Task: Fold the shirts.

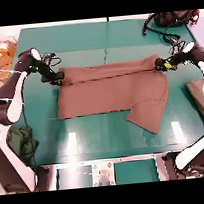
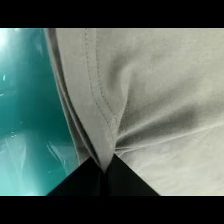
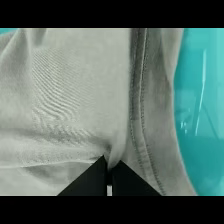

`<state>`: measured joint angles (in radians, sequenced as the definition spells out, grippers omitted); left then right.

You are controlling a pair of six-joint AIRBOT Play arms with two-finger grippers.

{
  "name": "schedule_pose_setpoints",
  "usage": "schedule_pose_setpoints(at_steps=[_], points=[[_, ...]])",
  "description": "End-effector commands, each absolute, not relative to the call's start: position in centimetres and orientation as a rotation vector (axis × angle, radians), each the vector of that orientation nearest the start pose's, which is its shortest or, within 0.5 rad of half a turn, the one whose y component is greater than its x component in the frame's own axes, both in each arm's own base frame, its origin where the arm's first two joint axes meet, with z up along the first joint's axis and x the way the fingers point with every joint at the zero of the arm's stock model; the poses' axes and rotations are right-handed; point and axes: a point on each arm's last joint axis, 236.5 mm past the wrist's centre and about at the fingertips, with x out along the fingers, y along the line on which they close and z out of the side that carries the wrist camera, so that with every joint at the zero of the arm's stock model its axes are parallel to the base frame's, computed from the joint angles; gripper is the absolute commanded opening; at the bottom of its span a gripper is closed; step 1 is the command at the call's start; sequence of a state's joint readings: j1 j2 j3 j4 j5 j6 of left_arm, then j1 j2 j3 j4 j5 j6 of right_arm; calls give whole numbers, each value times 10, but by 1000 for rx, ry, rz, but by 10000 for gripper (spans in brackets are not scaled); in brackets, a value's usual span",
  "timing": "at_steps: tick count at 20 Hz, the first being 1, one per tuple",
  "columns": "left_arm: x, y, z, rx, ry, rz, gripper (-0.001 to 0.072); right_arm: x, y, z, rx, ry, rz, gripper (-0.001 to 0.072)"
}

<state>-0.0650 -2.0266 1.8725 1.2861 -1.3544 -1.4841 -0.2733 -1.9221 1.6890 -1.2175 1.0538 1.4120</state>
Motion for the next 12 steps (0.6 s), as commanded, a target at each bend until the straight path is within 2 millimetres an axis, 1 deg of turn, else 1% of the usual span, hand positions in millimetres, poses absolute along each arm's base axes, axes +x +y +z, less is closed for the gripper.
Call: schedule_pose_setpoints(at_steps=[1,2,3,5,7,8,9,10,11,12], points=[[497,-102,-87,-154,1501,-294,285,521,-69,-79,405,1256,21,154],[494,-101,-82,-160,1513,-288,534,520,-68,-70,408,1258,24,328],[492,-101,-75,-159,1525,-292,547,519,-68,-57,418,1258,21,420],[491,-101,-54,-144,1523,-307,547,514,-67,-28,418,1252,25,427],[492,-97,-30,-123,1516,-315,546,500,-71,-7,415,1273,-8,425],[489,-92,-20,-116,1526,-313,546,488,-73,0,411,1302,-23,373],[483,-87,-14,-117,1550,-312,532,476,-74,4,398,1338,-27,127],[473,-80,-11,-121,1585,-306,321,462,-75,8,387,1382,-38,15],[461,-75,-8,-122,1630,-308,17,449,-77,12,388,1421,-59,15],[449,-73,-3,-118,1673,-309,25,440,-78,15,390,1434,-79,14]])
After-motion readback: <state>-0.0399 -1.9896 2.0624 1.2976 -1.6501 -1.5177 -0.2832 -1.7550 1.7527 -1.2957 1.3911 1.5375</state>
